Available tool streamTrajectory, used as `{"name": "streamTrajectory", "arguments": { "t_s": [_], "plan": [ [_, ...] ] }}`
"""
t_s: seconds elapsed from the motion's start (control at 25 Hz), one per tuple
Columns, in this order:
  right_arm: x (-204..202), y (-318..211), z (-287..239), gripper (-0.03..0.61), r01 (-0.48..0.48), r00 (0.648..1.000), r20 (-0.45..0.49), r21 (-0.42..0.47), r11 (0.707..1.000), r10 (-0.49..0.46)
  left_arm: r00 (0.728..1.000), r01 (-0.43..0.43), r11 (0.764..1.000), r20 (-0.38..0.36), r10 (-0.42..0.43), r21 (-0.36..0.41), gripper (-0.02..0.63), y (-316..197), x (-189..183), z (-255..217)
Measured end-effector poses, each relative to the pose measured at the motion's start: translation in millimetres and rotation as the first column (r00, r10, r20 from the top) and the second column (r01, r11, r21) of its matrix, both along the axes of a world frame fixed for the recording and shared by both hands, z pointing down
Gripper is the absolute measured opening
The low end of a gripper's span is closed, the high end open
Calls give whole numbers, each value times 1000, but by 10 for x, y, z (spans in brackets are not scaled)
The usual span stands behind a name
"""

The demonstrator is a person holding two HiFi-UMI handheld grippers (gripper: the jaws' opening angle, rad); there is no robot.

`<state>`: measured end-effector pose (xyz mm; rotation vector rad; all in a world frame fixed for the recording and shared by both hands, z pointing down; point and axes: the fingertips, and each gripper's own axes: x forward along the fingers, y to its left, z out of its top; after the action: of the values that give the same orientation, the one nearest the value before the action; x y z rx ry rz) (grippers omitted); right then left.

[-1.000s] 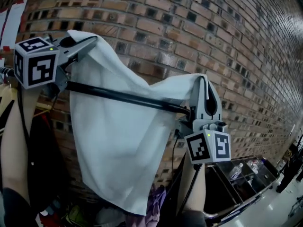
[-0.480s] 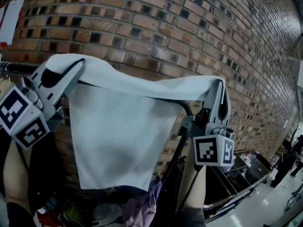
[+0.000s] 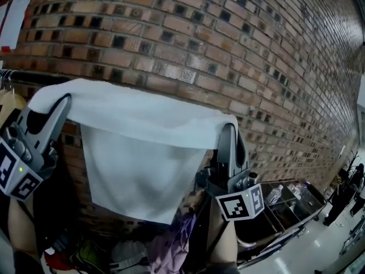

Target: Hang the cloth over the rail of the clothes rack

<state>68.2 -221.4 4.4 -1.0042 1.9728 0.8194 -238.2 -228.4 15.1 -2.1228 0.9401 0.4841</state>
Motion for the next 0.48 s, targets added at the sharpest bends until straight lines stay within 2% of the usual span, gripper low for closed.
{"name": "streamTrajectory", "arguments": {
  "t_s": [0.12,0.24,0.48],
  "plan": [
    [-77,48,308,48,-35,999,-8,-7,999,34,1000,5,1000,11,-5,-8,44,98,-85,322],
    [-37,32,670,48,-64,998,6,-39,997,64,999,20,998,26,-19,-57,44,121,-85,774],
    [149,-103,1311,49,-33,998,51,-137,990,41,998,34,984,-52,-43,-177,44,-46,-19,1463]
  ]
}}
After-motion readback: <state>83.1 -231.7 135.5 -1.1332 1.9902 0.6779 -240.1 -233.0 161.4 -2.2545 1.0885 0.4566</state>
